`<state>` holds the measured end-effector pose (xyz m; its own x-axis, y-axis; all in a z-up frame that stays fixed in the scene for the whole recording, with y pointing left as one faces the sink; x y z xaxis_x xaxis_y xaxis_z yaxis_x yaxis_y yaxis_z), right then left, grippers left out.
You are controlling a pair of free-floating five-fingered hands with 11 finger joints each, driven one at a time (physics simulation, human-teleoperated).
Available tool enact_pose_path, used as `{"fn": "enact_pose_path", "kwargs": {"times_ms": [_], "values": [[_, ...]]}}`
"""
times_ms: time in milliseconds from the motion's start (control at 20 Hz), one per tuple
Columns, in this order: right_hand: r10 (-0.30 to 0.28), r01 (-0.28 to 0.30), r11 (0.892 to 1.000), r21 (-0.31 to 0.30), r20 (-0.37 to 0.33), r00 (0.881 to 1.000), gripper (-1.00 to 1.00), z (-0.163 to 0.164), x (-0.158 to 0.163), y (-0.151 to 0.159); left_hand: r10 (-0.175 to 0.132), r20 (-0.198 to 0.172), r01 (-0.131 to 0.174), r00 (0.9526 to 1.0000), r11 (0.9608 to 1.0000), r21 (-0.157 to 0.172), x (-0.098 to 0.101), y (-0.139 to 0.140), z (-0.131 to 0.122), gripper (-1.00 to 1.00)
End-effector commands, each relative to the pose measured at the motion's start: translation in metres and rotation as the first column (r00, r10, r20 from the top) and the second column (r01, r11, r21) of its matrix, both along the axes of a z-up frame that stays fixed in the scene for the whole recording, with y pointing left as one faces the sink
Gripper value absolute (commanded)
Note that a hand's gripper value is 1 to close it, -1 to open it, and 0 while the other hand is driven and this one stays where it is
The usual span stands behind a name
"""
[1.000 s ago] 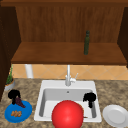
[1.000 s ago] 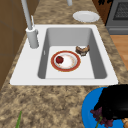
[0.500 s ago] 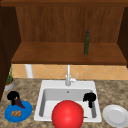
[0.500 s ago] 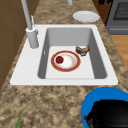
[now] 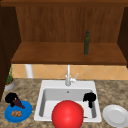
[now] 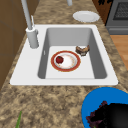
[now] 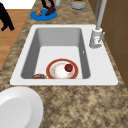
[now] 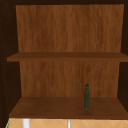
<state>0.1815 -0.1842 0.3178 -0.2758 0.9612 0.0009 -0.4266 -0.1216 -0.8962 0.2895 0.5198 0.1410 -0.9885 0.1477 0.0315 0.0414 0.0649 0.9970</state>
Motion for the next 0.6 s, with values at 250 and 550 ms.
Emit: {"fn": "enact_pose_path", "kwargs": {"times_ms": [250, 550], "values": [[0.0, 0.0, 1.0, 0.0, 0.0, 1.0, 0.0, 0.0, 0.0, 0.0, 0.039, 0.079, -0.042, 0.9961, 0.9984, 0.039, -0.017, -0.002, 0.008, -1.0], [0.0, 0.0, 1.0, 0.0, 0.0, 1.0, 0.0, 0.0, 0.0, 0.0, 0.023, 0.154, -0.031, 0.9878, 0.9982, 0.052, -0.056, 0.007, 0.017, -1.0]]}}
